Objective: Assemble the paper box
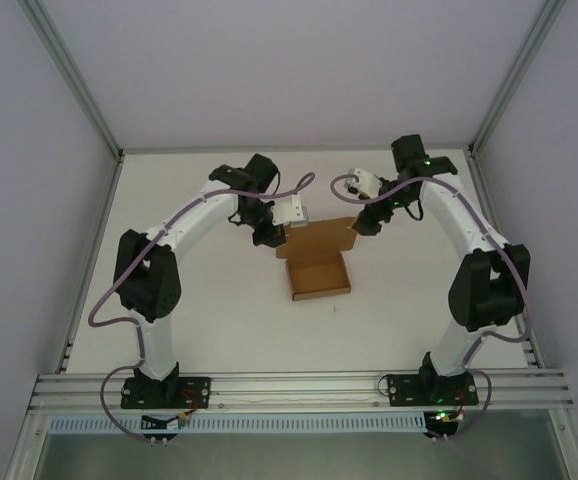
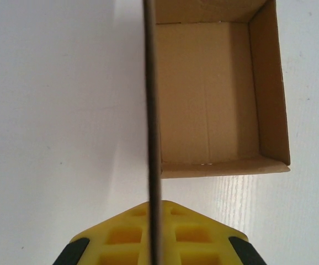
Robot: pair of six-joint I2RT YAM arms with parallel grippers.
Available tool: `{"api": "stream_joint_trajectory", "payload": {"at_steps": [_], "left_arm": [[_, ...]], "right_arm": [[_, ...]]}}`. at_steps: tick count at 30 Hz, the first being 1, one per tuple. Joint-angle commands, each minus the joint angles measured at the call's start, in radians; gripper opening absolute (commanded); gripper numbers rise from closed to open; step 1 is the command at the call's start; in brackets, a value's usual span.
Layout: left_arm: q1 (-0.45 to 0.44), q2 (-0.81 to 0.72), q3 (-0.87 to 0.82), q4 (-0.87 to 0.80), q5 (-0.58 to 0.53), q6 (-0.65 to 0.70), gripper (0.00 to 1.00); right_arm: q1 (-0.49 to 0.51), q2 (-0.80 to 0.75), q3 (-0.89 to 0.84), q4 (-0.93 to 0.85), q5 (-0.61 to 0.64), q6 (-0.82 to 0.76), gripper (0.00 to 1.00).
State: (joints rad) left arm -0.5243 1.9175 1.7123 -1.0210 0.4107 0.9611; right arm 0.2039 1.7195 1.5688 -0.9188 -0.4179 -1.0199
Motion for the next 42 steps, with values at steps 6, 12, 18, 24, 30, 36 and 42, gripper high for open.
{"api": "stream_joint_trajectory", "payload": {"at_steps": [6, 12, 18, 24, 30, 36, 42], "left_arm": [[-0.014, -0.03, -0.006, -0.04, 0.017, 0.035, 0.0], [-0.023, -0.012, 0.027, -0.06, 0.008, 0.039, 0.0], [-0.034, 0.004, 0.051, -0.061, -0.001, 0.041, 0.0], [-0.037, 0.029, 0.087, -0.057, -0.025, 0.018, 0.0], [-0.037, 0.04, 0.099, -0.052, -0.041, 0.013, 0.0], [-0.037, 0.039, 0.099, -0.048, -0.076, 0.0, 0.0], [-0.036, 0.041, 0.093, -0.005, -0.09, -0.043, 0.0]], "right_arm": [[-0.01, -0.008, -0.024, -0.07, -0.15, -0.073, 0.83], [-0.007, 0.048, -0.03, -0.106, -0.158, -0.065, 0.75], [0.01, 0.092, -0.029, -0.117, -0.156, -0.069, 0.7], [0.012, 0.141, 0.004, -0.212, -0.113, -0.093, 0.5], [0.016, 0.137, 0.006, -0.209, -0.123, -0.076, 0.2], [0.018, 0.126, 0.007, -0.222, -0.025, -0.063, 0.16], [0.018, 0.096, -0.001, -0.212, 0.007, -0.045, 0.0]]}}
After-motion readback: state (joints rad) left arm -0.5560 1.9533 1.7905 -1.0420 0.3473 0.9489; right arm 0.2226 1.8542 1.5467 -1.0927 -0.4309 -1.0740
